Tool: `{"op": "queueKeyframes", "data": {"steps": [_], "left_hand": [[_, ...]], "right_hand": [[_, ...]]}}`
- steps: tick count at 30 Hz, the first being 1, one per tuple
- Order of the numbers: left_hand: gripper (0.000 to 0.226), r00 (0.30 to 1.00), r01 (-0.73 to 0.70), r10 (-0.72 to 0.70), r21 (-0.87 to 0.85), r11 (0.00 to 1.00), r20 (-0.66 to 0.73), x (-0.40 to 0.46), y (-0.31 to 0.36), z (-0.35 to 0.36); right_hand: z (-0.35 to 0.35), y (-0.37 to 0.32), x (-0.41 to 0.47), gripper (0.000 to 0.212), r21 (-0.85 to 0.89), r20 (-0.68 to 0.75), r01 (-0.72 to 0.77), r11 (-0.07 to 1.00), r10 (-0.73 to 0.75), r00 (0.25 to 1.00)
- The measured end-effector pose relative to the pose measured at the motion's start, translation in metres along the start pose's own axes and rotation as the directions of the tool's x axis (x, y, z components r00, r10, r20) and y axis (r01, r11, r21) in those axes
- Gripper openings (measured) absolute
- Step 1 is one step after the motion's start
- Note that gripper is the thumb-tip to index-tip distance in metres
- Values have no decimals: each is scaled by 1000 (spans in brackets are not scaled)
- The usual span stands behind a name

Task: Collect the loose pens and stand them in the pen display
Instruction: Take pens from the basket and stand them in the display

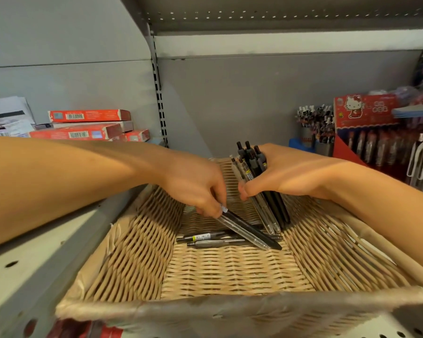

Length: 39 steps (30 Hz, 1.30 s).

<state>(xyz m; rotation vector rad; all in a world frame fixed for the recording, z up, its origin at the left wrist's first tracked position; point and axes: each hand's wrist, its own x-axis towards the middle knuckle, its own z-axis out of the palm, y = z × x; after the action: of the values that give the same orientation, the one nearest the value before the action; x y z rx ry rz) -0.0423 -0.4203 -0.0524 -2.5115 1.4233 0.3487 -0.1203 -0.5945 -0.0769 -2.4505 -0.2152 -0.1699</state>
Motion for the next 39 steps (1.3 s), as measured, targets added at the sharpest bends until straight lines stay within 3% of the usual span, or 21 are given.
{"op": "queueKeyframes", "data": {"steps": [4, 7, 9, 17, 21, 22, 23, 25, 27, 29, 32, 35, 39], "left_hand": [[12, 976, -39, -10, -220, 975, -217, -1, -13, -4], [8, 922, -116, -92, -492, 863, -377, -1, -17, -9], [17, 892, -173, -126, -586, 791, -433, -1, -15, -9], [34, 927, -223, -68, -689, 690, -368, 3, -3, -1], [25, 958, -170, -83, -779, 604, -274, 7, -12, -3], [18, 964, -124, -98, -747, 653, -246, 8, -12, -2], [10, 968, -73, -100, -642, 763, -229, 10, -11, 1], [9, 980, -11, -33, -221, 975, -197, 8, -9, 6], [30, 991, -43, 58, 119, 992, -123, 7, 1, 11], [47, 987, -131, 144, 171, 977, -66, 4, 14, 14], [55, 970, -243, 244, 128, 961, 11, 7, 30, 15], [50, 962, -264, 261, 32, 964, 84, 5, 44, 17], [31, 943, -315, 302, 85, 945, 140, 13, 63, 26]], "right_hand": [[-1, 0, 0, 23, -6, -13, -5, 1000, 5, 1000], [-2, 0, 0, 25, 17, -9, -6, 1000, 6, 1000], [-3, 2, 0, 23, 53, 4, 2, 999, -2, 1000], [-2, 4, 2, 29, 115, 0, 18, 993, -18, 1000], [-2, 2, 2, 25, 69, -27, 7, 998, -5, 1000], [-2, 1, 2, 25, 59, -52, -1, 998, 4, 999], [-2, 0, 2, 25, 53, -82, -9, 999, 14, 997], [-2, 0, 3, 25, 55, -127, -22, 998, 29, 991], [-2, 1, 3, 24, 52, -148, -32, 998, 40, 988], [-2, 1, 4, 24, 52, -158, -40, 998, 48, 986], [-3, 2, 5, 26, 86, -162, -39, 996, 53, 985], [-4, 5, 8, 28, 169, -147, -48, 984, 73, 986], [-4, 8, 11, 28, 193, -121, -63, 979, 88, 989]]}}
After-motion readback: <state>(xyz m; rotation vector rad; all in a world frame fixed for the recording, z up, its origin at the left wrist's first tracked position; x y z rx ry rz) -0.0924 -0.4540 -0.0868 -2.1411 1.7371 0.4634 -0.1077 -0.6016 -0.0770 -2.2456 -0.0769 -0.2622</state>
